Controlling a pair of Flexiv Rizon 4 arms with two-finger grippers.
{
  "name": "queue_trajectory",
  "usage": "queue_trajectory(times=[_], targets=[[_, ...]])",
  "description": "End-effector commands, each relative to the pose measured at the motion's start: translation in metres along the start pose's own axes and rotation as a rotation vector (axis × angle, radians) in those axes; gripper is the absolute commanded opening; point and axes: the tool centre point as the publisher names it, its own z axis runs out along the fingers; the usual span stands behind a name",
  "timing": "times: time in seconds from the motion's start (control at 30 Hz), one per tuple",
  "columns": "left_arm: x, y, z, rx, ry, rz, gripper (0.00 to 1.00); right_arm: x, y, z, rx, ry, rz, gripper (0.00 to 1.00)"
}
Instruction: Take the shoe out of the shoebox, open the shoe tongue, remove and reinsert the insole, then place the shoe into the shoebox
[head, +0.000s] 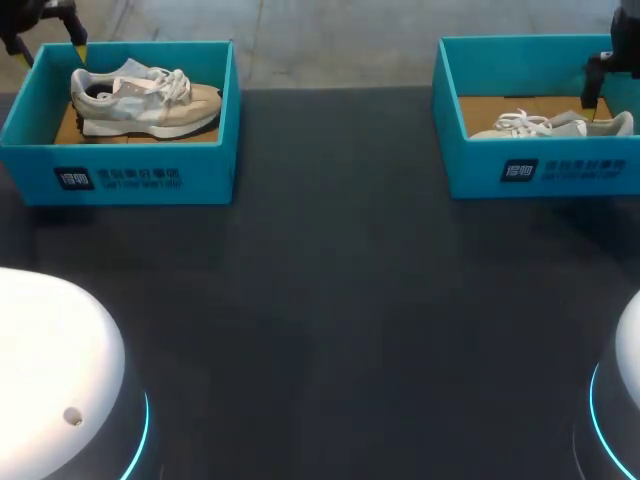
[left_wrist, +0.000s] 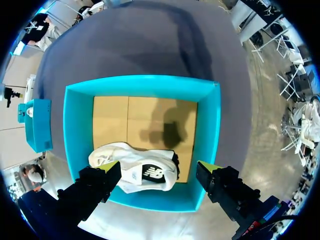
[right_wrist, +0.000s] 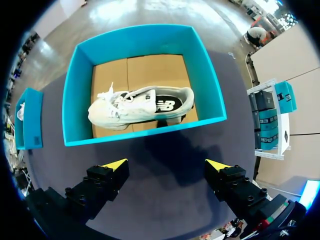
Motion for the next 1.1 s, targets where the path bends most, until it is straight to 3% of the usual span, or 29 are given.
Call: queue_trajectory(times=[0.03, 0.3, 0.93, 1.1], targets=[[0.001, 0.005, -0.001, 0.037, 0.001, 0.003, 1.00, 0.000, -0.001, 0.000, -0.001, 0.000, 0.001, 1.00], [-0.001, 0.006, 0.000, 0.019, 0.004, 0.031, 1.00, 0.000, -0.001, 0.000, -0.001, 0.000, 0.001, 1.00], [0.008, 0.044, 0.031, -0.011, 0.034, 0.059, 1.00, 0.000, -0.001, 0.000, -0.001, 0.000, 0.001, 1.00], [0.012, 0.045, 0.034, -0.017, 0.042, 0.071, 1.00, 0.000, -0.001, 0.000, -0.001, 0.000, 0.001, 1.00]])
